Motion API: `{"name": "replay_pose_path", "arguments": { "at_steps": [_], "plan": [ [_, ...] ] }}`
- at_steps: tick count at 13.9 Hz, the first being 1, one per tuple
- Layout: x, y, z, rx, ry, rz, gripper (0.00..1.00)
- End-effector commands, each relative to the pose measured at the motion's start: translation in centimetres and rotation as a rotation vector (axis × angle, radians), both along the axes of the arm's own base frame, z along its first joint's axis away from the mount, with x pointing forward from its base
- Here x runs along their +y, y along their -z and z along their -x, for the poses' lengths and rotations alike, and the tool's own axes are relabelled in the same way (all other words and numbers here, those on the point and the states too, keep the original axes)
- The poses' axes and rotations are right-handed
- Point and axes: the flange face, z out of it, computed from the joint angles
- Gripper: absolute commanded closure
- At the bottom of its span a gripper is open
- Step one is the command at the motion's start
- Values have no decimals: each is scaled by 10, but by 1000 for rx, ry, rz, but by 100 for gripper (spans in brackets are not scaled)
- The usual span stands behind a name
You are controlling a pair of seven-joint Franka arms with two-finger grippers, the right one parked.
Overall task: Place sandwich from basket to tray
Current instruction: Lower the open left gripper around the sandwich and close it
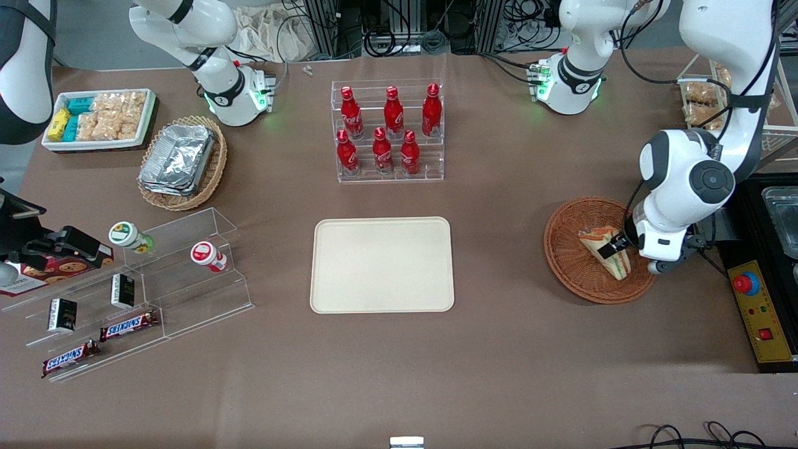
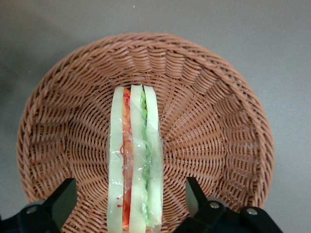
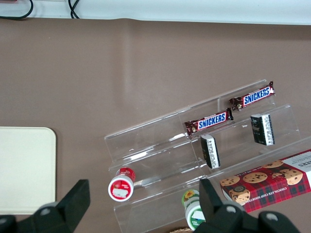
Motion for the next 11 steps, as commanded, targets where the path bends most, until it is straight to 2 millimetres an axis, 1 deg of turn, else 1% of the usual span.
{"name": "replay_pose_path", "arguments": {
  "at_steps": [1, 4, 6, 7, 8, 9, 10, 11],
  "plan": [
    [0, 13, 13, -24, -29, -4, 1],
    [-1, 21, 17, -24, -35, -1, 1],
    [-1, 31, 24, -37, -32, 4, 2],
    [-2, 34, 26, -46, -30, 6, 5],
    [-2, 34, 25, -49, -30, 7, 11],
    [-2, 35, 25, -48, -30, 7, 22],
    [-2, 34, 25, -49, -27, 7, 35],
    [-2, 32, 24, -54, -24, 7, 50]
  ]
}}
